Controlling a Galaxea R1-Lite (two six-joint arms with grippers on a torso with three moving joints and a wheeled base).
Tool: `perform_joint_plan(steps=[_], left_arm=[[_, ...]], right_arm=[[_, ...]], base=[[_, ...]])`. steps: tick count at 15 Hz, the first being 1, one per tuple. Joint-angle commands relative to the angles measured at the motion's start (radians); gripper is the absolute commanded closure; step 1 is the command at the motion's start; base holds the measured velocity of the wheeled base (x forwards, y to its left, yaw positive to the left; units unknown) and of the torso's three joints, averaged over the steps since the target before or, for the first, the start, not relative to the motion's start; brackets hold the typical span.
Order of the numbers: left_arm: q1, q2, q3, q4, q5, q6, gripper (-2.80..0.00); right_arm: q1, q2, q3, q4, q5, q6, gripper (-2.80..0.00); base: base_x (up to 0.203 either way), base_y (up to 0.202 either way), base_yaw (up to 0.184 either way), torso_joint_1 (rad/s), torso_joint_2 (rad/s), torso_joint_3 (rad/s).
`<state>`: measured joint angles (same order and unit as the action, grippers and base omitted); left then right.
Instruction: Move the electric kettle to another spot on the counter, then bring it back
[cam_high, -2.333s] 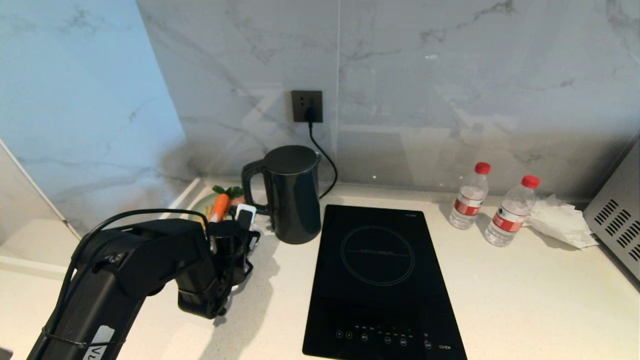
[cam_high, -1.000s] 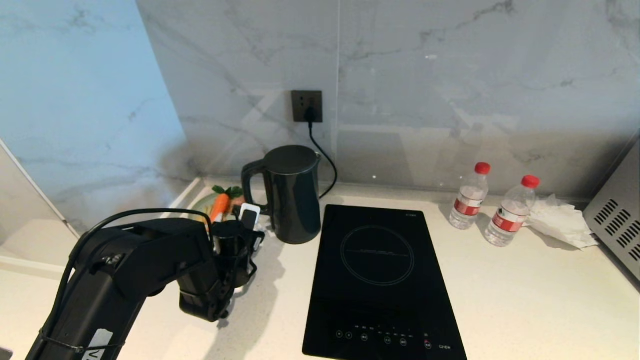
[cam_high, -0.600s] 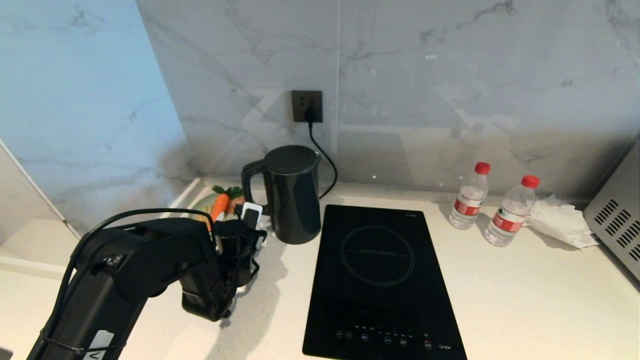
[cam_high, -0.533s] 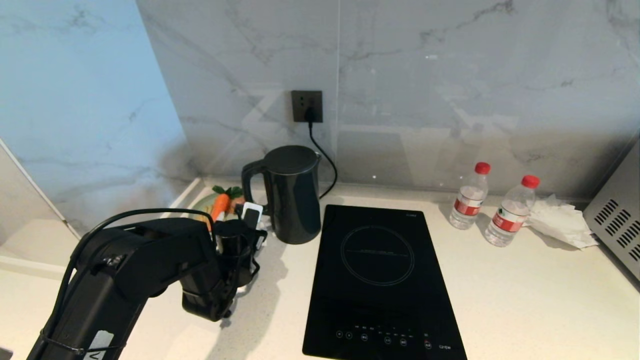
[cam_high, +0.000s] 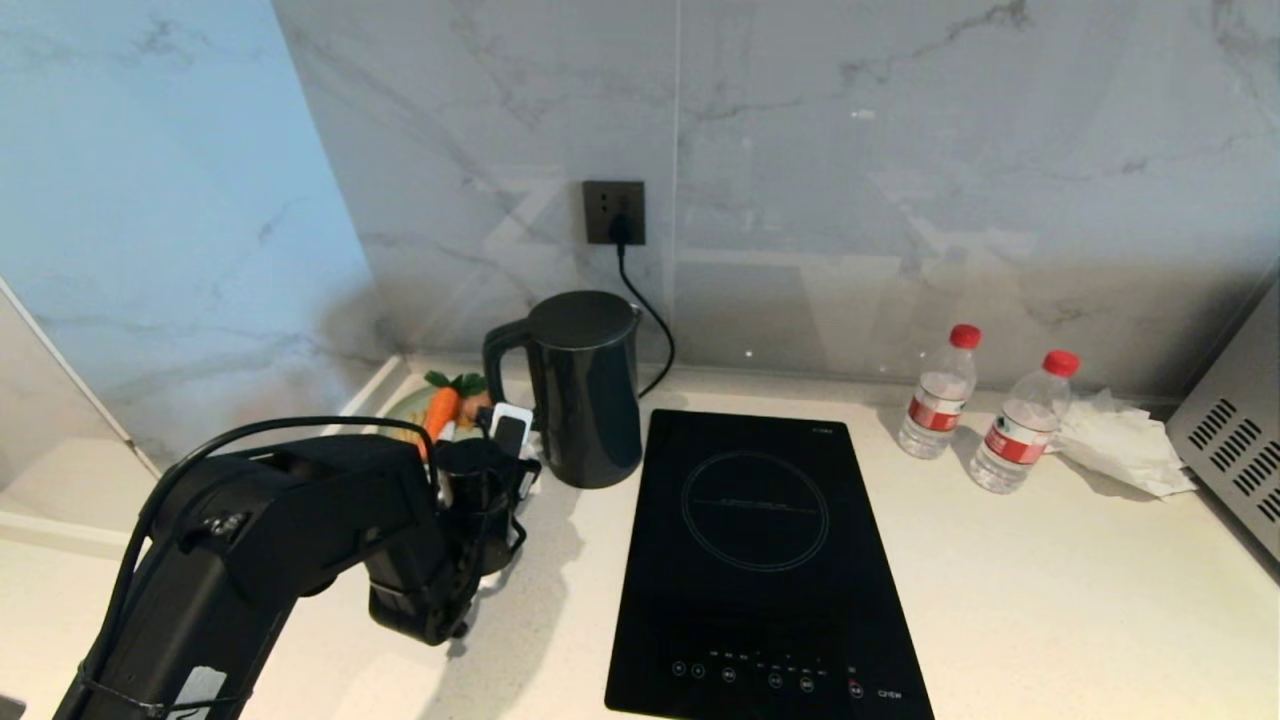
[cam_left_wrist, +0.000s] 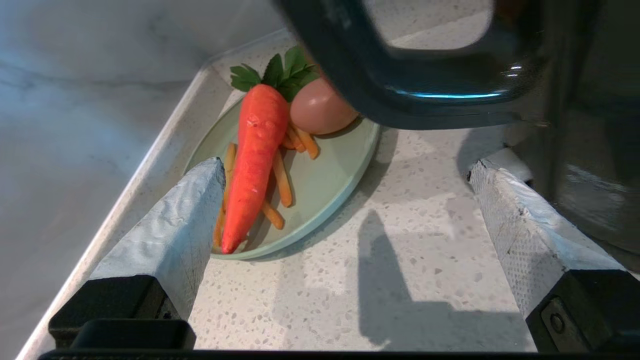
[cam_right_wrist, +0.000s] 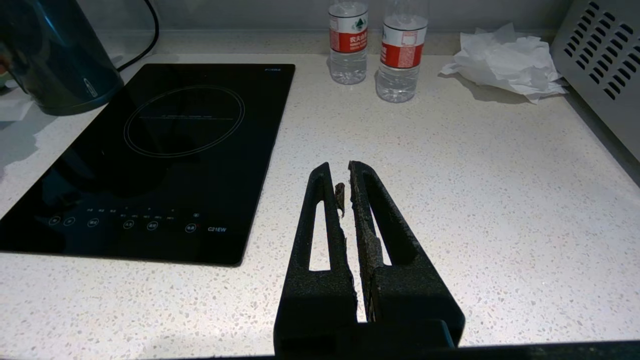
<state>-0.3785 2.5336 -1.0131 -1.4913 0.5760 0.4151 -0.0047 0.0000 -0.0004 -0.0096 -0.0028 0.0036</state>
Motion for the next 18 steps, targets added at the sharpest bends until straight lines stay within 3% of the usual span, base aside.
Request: perform_joint_plan(steps=[1, 6, 10, 18], left_arm=[[-0.014, 0.002, 0.005, -0.012, 0.007, 0.002, -2.8], [-0.035, 0.026, -0.007, -0.012, 0.035, 0.002, -2.8], [-0.036, 0.065, -0.073, -0.009, 0.104, 0.017, -2.8], [-0.001, 0.043, -0.078, 0.002, 0.096, 0.022, -2.8]], right_arm=[[0.0, 0.0, 0.0, 0.0, 0.0, -0.001, 0.0], [0.0, 0.0, -0.001, 0.0, 0.0, 0.0, 0.0], [0.0, 0.0, 0.0, 0.0, 0.0, 0.0, 0.0], [0.0, 0.0, 0.0, 0.0, 0.0, -0.001, 0.0]], base=[[0.0, 0.0, 0.0, 0.0, 0.0, 0.0], [0.0, 0.0, 0.0, 0.0, 0.0, 0.0], [0.0, 0.0, 0.0, 0.0, 0.0, 0.0], [0.0, 0.0, 0.0, 0.0, 0.0, 0.0]])
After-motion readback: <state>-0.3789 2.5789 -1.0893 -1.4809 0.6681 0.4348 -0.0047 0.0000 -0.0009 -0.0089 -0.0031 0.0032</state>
